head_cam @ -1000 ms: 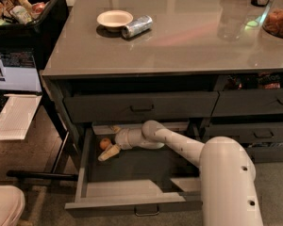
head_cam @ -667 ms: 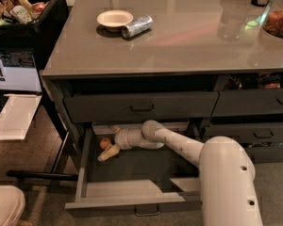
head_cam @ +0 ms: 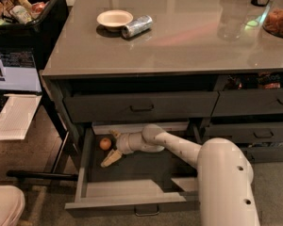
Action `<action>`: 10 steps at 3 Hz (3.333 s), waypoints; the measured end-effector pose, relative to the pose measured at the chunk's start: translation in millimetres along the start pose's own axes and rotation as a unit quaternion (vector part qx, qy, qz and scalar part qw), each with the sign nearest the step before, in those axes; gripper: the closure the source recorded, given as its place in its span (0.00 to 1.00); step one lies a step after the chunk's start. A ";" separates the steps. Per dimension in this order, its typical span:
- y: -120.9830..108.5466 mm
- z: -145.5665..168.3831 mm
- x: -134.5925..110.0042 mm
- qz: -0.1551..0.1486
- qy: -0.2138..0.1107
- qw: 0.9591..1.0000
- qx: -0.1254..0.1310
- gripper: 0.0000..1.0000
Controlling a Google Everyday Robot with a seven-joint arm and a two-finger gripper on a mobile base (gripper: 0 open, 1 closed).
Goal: Pick orange from middle drawer and place on counter
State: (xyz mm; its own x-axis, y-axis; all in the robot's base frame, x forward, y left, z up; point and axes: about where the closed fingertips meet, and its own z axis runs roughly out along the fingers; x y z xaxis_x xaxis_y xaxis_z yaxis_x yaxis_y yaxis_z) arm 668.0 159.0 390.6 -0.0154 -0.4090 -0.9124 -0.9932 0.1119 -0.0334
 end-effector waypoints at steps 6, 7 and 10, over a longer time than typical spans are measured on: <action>6.7 7.4 6.6 -0.013 -0.029 1.000 0.001 1.00; 17.4 -16.8 -12.1 -0.014 -0.027 0.999 -0.021 1.00; 47.0 -143.4 -103.5 -0.017 0.094 0.992 -0.081 1.00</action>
Offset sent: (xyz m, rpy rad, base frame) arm 0.0057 0.0095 -0.0390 0.0065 -0.0219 0.0330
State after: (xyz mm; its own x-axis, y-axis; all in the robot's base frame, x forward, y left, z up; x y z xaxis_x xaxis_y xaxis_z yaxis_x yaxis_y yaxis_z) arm 606.4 76.7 541.9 0.0117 -0.5738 -0.8189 -0.9988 -0.0452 0.0174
